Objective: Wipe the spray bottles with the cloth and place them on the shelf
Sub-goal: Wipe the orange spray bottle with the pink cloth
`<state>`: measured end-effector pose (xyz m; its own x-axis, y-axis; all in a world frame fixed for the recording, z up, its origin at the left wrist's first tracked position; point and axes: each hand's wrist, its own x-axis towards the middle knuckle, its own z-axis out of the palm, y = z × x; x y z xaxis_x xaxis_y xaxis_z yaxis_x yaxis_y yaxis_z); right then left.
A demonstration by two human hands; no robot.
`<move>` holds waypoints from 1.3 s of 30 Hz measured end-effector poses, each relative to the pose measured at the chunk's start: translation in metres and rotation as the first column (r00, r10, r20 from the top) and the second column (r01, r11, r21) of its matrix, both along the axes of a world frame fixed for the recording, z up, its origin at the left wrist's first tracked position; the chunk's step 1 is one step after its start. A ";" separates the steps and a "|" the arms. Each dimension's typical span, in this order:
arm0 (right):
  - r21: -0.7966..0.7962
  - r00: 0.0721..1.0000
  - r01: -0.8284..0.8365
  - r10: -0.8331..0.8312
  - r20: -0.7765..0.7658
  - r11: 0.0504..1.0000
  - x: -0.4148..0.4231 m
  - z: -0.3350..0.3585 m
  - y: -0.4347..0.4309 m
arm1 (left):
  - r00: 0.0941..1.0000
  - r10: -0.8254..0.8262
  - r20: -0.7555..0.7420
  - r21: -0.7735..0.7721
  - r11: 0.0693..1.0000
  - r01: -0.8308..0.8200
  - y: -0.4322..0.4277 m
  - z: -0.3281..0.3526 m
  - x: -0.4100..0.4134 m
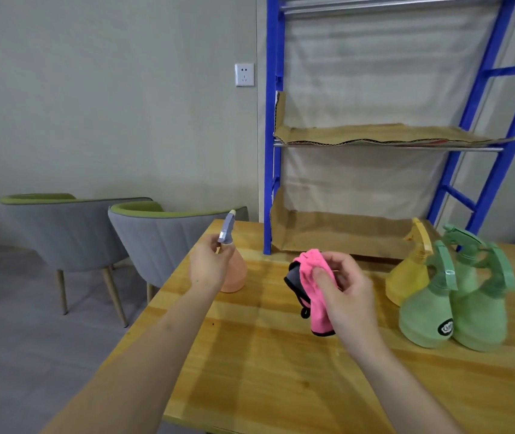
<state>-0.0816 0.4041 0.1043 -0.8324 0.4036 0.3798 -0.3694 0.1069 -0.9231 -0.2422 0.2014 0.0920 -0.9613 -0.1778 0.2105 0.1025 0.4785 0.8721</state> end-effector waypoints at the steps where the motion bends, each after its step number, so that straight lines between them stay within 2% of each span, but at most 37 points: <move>1: 0.003 1.000 0.004 -0.004 -0.002 1.000 0.001 -0.001 0.003 | 1.000 0.000 -0.006 -0.011 1.000 0.000 0.001 -0.001 0.001; 9: 0.096 1.000 0.010 -0.010 0.003 0.995 0.013 -0.002 0.023 | 0.990 -0.123 -0.065 -0.028 0.992 0.122 0.031 -0.017 0.059; 13: 0.239 0.999 0.049 -0.044 -0.027 0.970 0.021 0.000 0.039 | 0.978 -0.183 -0.097 -0.026 0.983 0.181 0.051 -0.020 0.100; 18: 0.448 0.995 0.097 -0.069 -0.078 0.889 0.033 0.013 0.060 | 0.969 -0.225 -0.100 -0.018 0.974 0.225 0.077 -0.023 0.139; 22: 0.495 0.995 0.099 -0.075 -0.068 0.863 0.042 0.025 0.070 | 0.969 -0.229 -0.090 0.006 0.973 0.230 0.095 -0.022 0.157; 28: 0.696 0.989 0.145 -0.094 -0.111 0.703 0.044 0.039 0.081 | 0.950 -0.285 -0.125 -0.080 0.958 0.277 0.105 -0.021 0.170; 31: 0.710 0.990 0.137 -0.087 -0.107 0.691 0.046 0.042 0.087 | 0.933 -0.328 -0.145 -0.073 0.944 0.321 0.091 -0.021 0.171; 36: 0.688 0.995 0.095 -0.070 -0.064 0.719 0.048 0.041 0.091 | 0.930 -0.333 -0.155 0.112 0.930 0.351 0.074 -0.010 0.157; 39: 0.690 0.996 0.085 -0.060 -0.061 0.719 0.048 0.042 0.089 | 0.922 -0.331 -0.202 0.112 0.927 0.358 0.076 0.002 0.139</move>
<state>-0.0334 0.4927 0.1460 -0.7937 0.0766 0.6034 -0.3617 0.7382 -0.5694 -0.1034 0.2779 0.0936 -0.9178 0.1167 0.3795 0.3970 0.2564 0.8813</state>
